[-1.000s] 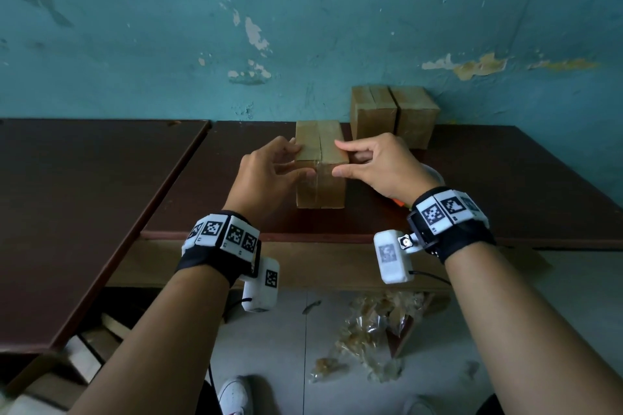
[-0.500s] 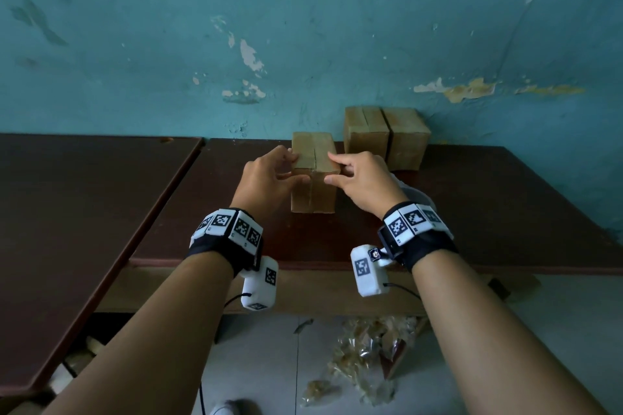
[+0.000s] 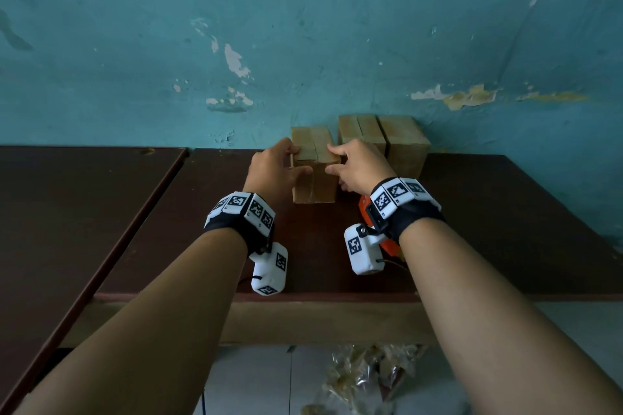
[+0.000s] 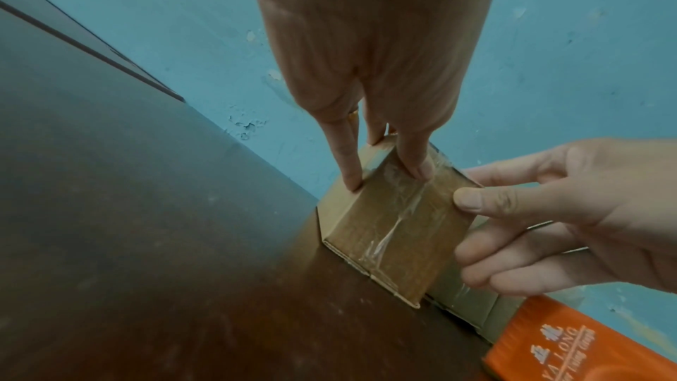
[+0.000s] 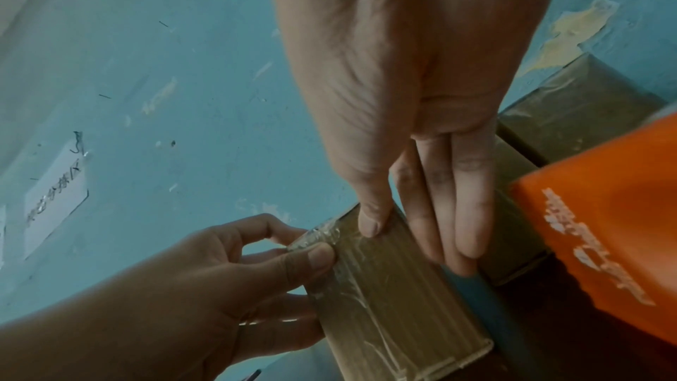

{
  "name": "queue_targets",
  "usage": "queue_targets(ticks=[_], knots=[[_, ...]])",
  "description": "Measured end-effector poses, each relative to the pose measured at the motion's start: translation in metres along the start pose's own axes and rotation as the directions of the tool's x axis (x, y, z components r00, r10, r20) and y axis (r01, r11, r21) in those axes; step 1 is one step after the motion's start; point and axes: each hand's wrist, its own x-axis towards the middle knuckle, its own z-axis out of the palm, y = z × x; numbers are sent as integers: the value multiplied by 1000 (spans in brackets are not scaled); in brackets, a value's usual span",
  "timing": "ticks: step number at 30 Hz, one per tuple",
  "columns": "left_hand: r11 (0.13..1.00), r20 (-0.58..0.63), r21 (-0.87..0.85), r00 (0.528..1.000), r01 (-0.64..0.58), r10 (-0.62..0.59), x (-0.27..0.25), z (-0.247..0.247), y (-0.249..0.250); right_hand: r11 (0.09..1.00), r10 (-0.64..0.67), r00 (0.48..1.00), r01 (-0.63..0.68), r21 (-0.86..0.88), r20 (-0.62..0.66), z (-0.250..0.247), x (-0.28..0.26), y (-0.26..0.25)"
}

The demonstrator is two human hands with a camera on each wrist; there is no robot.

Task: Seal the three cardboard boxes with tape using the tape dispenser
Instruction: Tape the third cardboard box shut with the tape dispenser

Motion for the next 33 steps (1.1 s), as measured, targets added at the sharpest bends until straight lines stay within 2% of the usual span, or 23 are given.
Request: queue_targets(ticks=[4,8,12,17,20,22,26,30,33], knots=[[1000,4,2,1000,6,-6,18,8,-4,989,117,992,-121,82,55,1,15,0],[1000,2,-13,1000,5,-5,31,12,-4,974,191,980,-195,112,49,0,23,-3],[997,2,-80,1000,22,-22,42,19,-3,983,173,985,-173,66,9,0,31,0],[997,-14,-77,1000,17,-18,55,27,-8,967,245,969,-242,85,-26,1,47,1],[996,-24,-85,999,21,-23,60,34,-8,973,229,972,-228,29,-43,3,57,2],[996,-26,-90,999,25,-27,63,34,-9,966,257,965,-254,53,-48,3,59,1],[994,-26,-100,999,36,-39,64,37,-10,982,166,983,-172,-82,-82,3,53,-2],[997,-21,-74,999,38,-39,63,37,-9,980,175,983,-178,-82,-51,5,53,-1],[994,34,-86,998,64,-62,63,32,-7,978,189,982,-186,-95,17,2,46,-3]])
